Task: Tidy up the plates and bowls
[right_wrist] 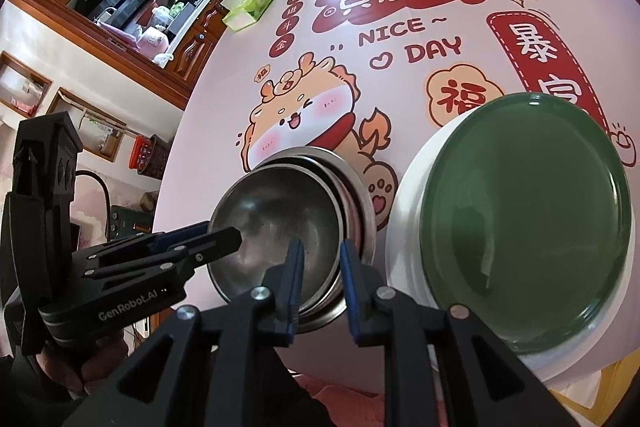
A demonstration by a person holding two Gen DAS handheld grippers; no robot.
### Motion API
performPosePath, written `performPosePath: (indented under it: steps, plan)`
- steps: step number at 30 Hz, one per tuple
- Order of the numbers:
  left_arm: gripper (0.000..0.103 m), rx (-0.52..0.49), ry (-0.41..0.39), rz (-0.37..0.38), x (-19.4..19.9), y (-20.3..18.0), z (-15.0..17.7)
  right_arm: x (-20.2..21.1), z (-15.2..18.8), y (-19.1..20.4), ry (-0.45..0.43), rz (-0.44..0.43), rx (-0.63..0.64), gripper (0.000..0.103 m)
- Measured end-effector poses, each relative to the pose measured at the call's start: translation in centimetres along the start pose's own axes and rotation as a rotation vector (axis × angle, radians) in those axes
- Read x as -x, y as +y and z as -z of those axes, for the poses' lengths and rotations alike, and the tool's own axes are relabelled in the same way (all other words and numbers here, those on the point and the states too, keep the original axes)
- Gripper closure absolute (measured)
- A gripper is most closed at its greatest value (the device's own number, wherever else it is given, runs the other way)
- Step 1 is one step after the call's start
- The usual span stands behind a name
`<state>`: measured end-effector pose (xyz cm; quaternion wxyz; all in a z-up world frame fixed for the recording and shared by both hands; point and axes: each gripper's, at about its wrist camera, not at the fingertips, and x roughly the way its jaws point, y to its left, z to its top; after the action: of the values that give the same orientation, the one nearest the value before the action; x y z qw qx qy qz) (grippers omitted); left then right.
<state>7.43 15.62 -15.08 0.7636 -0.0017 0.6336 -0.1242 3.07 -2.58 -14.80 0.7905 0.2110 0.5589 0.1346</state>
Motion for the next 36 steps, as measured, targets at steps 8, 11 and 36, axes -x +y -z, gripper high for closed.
performPosePath:
  steps: [8,11,36]
  plan:
    - [0.064,0.012,-0.019,0.012,0.5,0.4,-0.1,0.2,0.3,-0.9,0.01,-0.024,-0.041,0.072]
    - [0.053,0.028,-0.022,0.019,0.5,0.8,-0.1,0.1,0.6,-1.7,0.024,-0.043,-0.077,0.072]
    - [0.033,0.151,0.068,0.052,-2.6,5.1,-1.0,-3.3,1.0,-6.0,0.168,-0.21,-0.354,0.053]
